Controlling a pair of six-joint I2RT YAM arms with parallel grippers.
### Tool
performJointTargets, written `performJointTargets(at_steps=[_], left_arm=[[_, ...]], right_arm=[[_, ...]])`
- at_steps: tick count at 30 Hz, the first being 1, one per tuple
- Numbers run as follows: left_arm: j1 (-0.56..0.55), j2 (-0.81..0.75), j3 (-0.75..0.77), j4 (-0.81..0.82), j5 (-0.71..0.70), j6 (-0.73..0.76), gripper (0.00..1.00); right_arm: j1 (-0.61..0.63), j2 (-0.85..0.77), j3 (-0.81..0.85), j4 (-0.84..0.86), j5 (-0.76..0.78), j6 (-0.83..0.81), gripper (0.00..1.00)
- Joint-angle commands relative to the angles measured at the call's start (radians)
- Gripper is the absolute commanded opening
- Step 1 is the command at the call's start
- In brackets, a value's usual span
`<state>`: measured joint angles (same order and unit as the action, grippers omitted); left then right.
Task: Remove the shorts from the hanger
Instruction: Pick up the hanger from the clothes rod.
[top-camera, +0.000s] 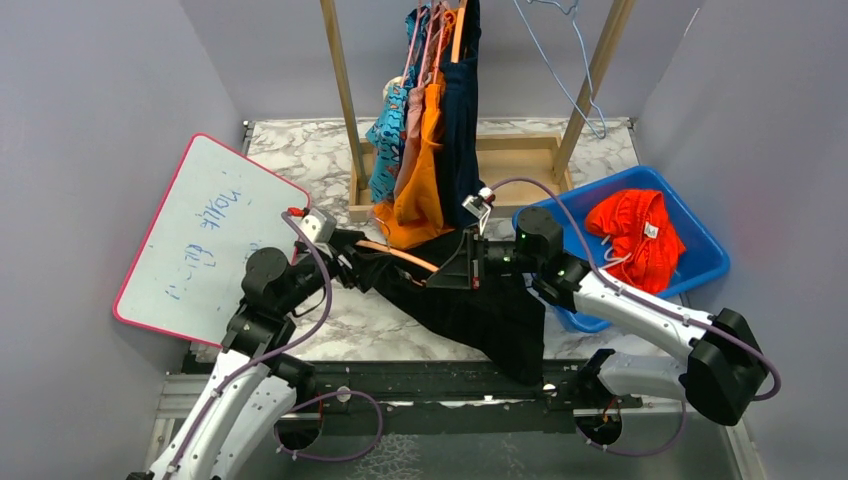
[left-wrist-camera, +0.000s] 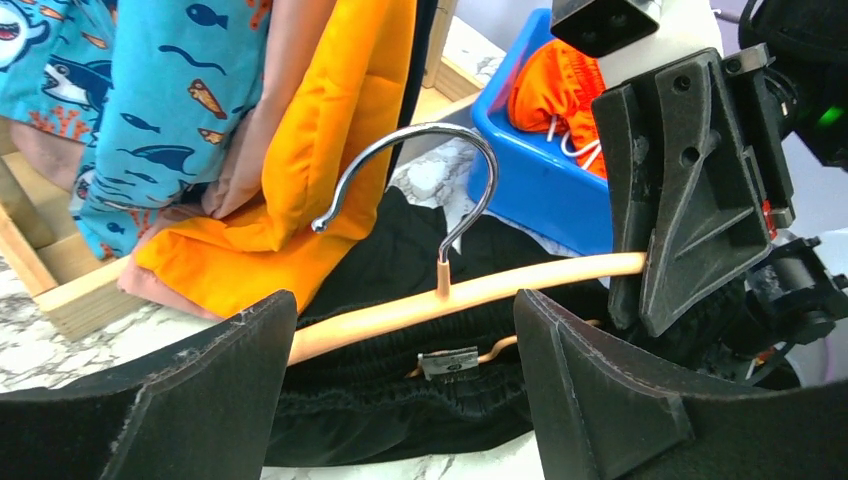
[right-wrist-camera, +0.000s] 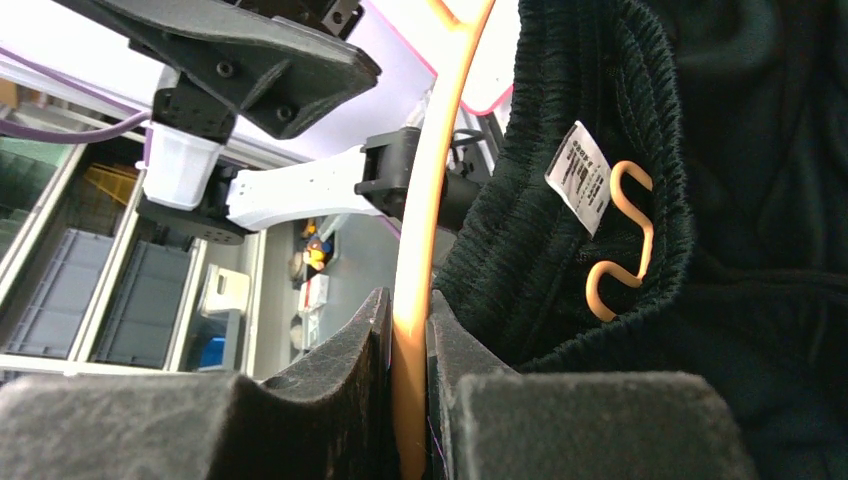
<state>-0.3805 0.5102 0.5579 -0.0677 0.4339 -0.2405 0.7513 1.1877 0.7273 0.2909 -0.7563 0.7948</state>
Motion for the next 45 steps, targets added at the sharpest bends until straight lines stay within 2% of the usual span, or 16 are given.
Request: performJointTargets(at_steps=[1,4,7,10,22,25,27,33,36,40,45], left_arm=[[0.003,0.005,-0.026,0.096,0.065,-0.058,0.8],[0.004,0.006,-0.044,0.133,0.071,-0.086,0.73],[0.004,0.017,-0.05,0.144,0.072,-0.094,0.6],[0.004,0.035,-0.044,0.134,0.065,-0.094,0.52],[0.004,0.015,-0.039,0.106,0.019,-0.073,0.0],[0.004,0.007,-0.028,0.078,-0.016,-0.056,0.0],[0.003,-0.007,-0.029,0.07,-0.036,-0.051,0.0],[0.003,-0.048,-0.02,0.03,-0.13,-0.035,0.0],[0.005,-0.058,-0.011,0.006,-0.171,-0.025,0.0],[0.005,-0.053,-0.002,-0.022,-0.221,-0.023,0.0],[0.004,-0.026,0.013,-0.047,-0.231,-0.02,0.0]], right_arm=[[0.031,-0.001,-0.02,0.209,-0.042,0.069,0.01],[0.052,0.006,-0.014,0.219,-0.033,0.073,0.01],[0.066,0.01,-0.017,0.24,-0.028,0.081,0.01],[0.074,0.012,-0.028,0.294,-0.039,0.107,0.01],[0.099,0.039,-0.03,0.305,-0.055,0.102,0.02],[0.099,0.021,-0.018,0.248,-0.037,0.066,0.07],[0.099,0.008,0.006,0.146,-0.013,0.016,0.14],[0.099,-0.049,0.089,-0.117,0.092,-0.122,0.53],[0.099,-0.098,0.137,-0.283,0.197,-0.206,0.66],[0.1,-0.127,0.198,-0.472,0.279,-0.307,0.68],[0.123,-0.089,0.25,-0.597,0.308,-0.375,0.65]])
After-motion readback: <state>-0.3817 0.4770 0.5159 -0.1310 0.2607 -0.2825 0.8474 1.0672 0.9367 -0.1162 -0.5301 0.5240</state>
